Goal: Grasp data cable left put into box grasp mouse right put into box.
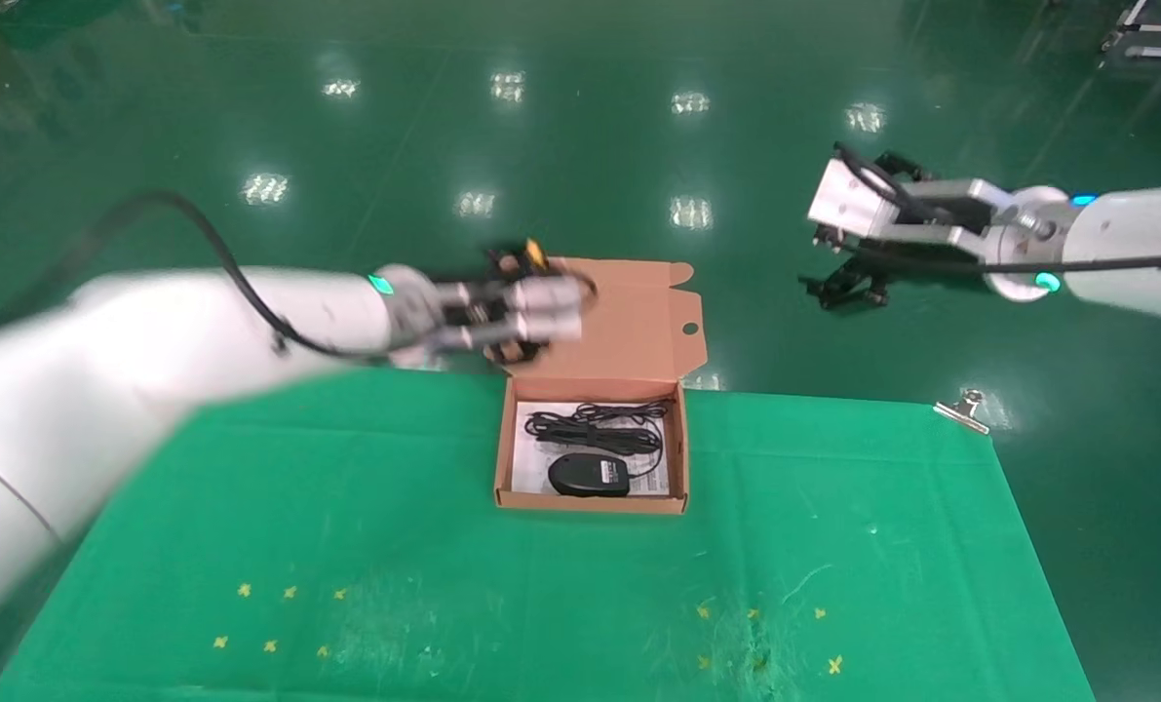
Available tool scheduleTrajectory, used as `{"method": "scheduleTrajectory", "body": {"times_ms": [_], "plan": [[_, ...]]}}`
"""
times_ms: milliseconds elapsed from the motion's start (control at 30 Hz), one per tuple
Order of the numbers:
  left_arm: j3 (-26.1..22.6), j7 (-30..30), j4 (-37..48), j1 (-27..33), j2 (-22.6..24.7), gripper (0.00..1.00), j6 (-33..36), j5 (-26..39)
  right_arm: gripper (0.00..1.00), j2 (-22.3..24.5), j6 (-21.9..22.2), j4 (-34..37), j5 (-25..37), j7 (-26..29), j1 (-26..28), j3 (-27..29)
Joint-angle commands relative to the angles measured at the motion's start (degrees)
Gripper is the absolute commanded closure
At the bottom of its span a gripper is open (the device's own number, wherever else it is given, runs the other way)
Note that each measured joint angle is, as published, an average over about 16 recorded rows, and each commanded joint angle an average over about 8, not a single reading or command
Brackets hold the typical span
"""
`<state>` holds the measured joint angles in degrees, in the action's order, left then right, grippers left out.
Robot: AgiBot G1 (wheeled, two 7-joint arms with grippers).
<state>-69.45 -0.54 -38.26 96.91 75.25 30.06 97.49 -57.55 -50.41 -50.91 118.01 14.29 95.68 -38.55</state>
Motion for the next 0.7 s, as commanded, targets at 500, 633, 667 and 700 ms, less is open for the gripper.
{"method": "scheduleTrajectory", "body": {"times_ms": [500, 633, 667, 700], "plan": [[5.92, -2.09, -3.27, -1.3, -5.3, 0.0, 5.63, -4.97, 0.0, 2.77, -4.84, -3.24, -8.03, -1.56, -2.3, 2.16], [9.52, -2.71, -5.7, -3.88, -7.95, 0.0, 9.42, -8.81, 0.0, 4.27, -7.15, -4.71, -13.19, -1.71, -4.72, 3.71], [10.43, -2.86, -6.31, -4.53, -8.62, 0.0, 10.37, -9.77, 0.0, 4.64, -7.72, -5.08, -14.49, -1.75, -5.32, 4.09], [11.33, -3.02, -6.91, -5.17, -9.28, 0.0, 11.32, -10.73, 0.0, 5.02, -8.3, -5.45, -15.78, -1.79, -5.92, 4.48]]}}
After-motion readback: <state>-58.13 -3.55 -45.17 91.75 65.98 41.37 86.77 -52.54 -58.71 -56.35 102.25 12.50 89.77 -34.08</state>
